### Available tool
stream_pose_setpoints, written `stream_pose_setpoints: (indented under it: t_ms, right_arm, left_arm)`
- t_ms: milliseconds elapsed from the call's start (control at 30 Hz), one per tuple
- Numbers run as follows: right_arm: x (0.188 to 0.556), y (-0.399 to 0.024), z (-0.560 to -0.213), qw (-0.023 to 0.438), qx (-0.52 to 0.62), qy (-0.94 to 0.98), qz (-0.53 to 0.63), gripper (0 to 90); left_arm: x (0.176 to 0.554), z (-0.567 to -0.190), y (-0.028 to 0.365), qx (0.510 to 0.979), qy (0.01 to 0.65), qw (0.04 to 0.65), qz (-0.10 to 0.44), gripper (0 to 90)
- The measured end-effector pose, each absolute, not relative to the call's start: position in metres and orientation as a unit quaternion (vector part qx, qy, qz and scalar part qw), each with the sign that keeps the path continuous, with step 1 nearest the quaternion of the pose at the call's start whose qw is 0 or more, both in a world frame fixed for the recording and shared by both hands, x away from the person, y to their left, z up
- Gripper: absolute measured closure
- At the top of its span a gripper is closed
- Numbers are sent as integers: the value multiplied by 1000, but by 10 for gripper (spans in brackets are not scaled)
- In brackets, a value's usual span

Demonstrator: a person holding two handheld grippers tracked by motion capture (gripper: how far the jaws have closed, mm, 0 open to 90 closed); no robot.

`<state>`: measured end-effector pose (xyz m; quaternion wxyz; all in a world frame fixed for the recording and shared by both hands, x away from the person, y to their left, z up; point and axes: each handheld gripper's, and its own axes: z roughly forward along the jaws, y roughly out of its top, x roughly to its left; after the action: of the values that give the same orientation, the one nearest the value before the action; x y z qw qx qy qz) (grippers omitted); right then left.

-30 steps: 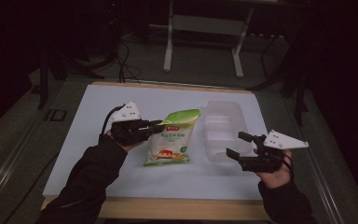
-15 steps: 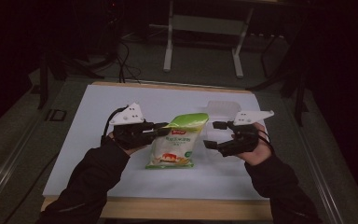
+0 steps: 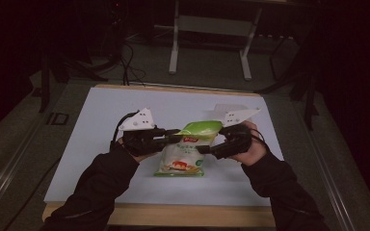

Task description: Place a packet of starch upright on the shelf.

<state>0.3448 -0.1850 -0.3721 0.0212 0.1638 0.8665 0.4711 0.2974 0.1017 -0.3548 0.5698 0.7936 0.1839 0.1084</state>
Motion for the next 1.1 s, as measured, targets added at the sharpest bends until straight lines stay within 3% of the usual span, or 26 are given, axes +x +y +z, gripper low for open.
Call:
stream_pose_setpoints:
  t_ms: [100,367,500,767,800,900,1033,1100]
  right_arm:
    - [346,-183,-372,6,150,870,470,536]
    - [350,-180,-368,9,119,879,462,789]
    - [349,-181,-361,12,111,883,456,846]
    - [345,-183,-345,26,117,889,442,856]
    - [344,-183,-343,31,115,888,443,856]
    - [345,-187,-337,41,117,889,440,856]
    - [349,-199,-329,56,133,882,449,857]
    - [351,-206,-324,65,138,877,455,857]
  left_arm:
    - [298,-354,99,795,182,568,110,819]
    - [301,-353,97,795,184,568,107,817]
    - [304,-352,98,793,184,572,99,813]
    - [310,-348,99,782,184,589,85,774]
    - [312,-348,100,780,186,592,80,737]
    - [314,-349,106,766,205,606,67,458]
    - [312,-354,113,757,220,611,70,150]
    - [312,-358,117,755,230,611,66,59]
